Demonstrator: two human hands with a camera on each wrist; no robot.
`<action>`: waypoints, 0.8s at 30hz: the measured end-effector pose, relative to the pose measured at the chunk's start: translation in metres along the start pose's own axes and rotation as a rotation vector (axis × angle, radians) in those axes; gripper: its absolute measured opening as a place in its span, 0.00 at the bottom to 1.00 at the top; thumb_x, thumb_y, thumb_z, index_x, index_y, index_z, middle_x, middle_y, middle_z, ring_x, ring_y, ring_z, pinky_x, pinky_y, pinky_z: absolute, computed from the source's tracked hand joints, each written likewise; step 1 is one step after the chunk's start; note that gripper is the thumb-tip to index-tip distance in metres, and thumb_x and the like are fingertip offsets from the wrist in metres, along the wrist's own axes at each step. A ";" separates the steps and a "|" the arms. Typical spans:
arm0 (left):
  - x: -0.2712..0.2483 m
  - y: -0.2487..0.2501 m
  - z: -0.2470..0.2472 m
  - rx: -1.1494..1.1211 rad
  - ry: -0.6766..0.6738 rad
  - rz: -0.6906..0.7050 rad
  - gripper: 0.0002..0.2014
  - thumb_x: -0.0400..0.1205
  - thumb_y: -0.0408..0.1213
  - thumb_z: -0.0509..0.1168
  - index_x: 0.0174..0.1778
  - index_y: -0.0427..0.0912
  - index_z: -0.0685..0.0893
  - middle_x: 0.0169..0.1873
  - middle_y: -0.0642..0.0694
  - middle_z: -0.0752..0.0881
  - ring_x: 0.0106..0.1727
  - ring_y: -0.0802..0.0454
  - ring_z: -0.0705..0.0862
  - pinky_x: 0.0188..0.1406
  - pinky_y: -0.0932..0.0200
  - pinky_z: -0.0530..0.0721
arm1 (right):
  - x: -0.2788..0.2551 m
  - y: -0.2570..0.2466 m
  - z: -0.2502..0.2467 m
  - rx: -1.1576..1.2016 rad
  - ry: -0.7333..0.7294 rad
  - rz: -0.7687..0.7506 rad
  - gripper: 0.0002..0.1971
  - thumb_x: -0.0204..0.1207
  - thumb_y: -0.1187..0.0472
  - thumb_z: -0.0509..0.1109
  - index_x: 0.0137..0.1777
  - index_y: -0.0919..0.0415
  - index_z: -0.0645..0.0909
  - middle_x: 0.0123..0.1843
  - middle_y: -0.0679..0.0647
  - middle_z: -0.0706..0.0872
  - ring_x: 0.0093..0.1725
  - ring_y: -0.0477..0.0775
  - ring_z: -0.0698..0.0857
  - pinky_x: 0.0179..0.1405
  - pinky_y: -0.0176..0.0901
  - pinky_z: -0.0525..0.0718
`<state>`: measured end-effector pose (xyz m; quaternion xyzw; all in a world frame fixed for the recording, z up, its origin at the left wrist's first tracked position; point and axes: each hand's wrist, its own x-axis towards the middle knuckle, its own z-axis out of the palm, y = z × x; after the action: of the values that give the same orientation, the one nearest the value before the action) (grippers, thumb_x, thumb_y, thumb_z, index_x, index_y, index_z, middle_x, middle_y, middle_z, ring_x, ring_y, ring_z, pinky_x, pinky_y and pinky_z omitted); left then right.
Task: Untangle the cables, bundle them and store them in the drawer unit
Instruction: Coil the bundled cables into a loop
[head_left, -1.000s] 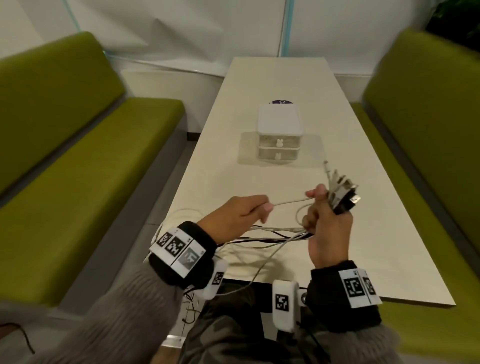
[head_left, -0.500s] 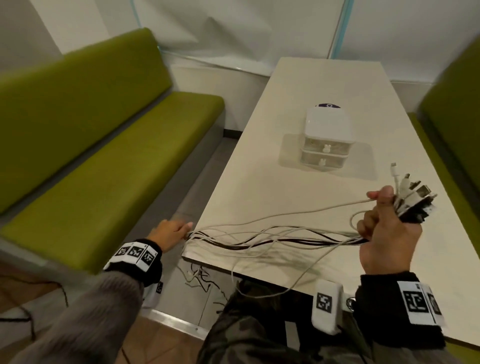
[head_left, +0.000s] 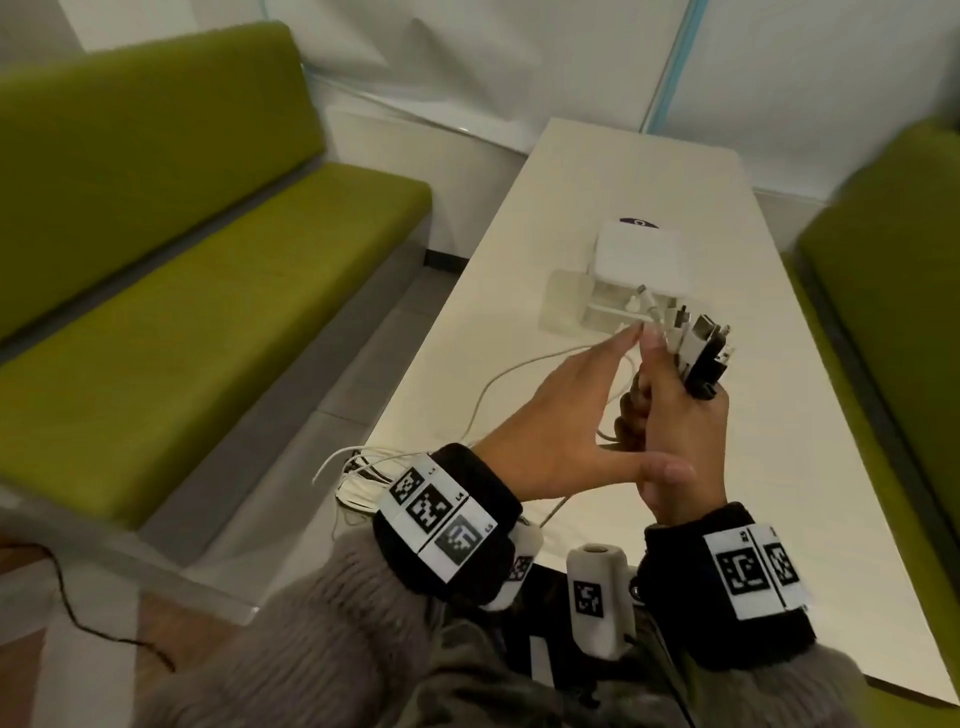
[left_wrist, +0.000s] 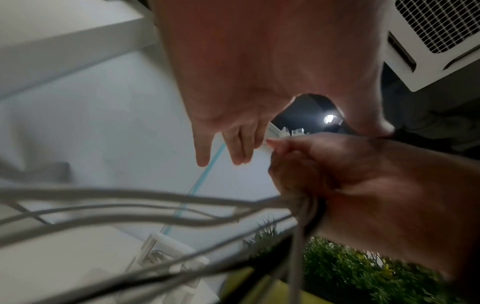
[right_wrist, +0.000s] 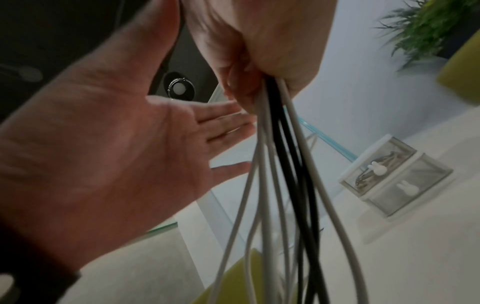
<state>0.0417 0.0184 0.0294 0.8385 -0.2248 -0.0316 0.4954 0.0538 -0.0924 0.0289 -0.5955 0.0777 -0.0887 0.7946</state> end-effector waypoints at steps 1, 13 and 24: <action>0.001 -0.001 0.003 -0.058 -0.052 -0.014 0.51 0.69 0.49 0.77 0.81 0.55 0.50 0.76 0.55 0.66 0.77 0.59 0.64 0.77 0.56 0.64 | -0.001 -0.002 0.001 0.009 -0.005 0.010 0.22 0.81 0.53 0.67 0.27 0.56 0.67 0.18 0.46 0.64 0.17 0.45 0.63 0.19 0.33 0.63; -0.055 -0.119 -0.050 0.362 -0.056 -0.363 0.18 0.82 0.50 0.62 0.35 0.39 0.78 0.26 0.49 0.75 0.28 0.52 0.71 0.29 0.58 0.66 | 0.009 -0.015 0.004 0.307 -0.141 0.120 0.24 0.84 0.52 0.60 0.27 0.52 0.56 0.19 0.45 0.55 0.17 0.44 0.52 0.16 0.35 0.53; -0.043 -0.135 -0.195 0.555 0.227 -0.462 0.12 0.78 0.44 0.69 0.37 0.37 0.83 0.21 0.49 0.72 0.23 0.58 0.69 0.23 0.61 0.62 | 0.014 0.003 0.043 0.470 -0.124 0.173 0.26 0.81 0.61 0.63 0.21 0.53 0.60 0.19 0.48 0.58 0.20 0.49 0.60 0.25 0.35 0.71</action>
<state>0.1032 0.2502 0.0064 0.9676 0.0267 0.0127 0.2509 0.0775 -0.0548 0.0377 -0.3900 0.0570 0.0007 0.9191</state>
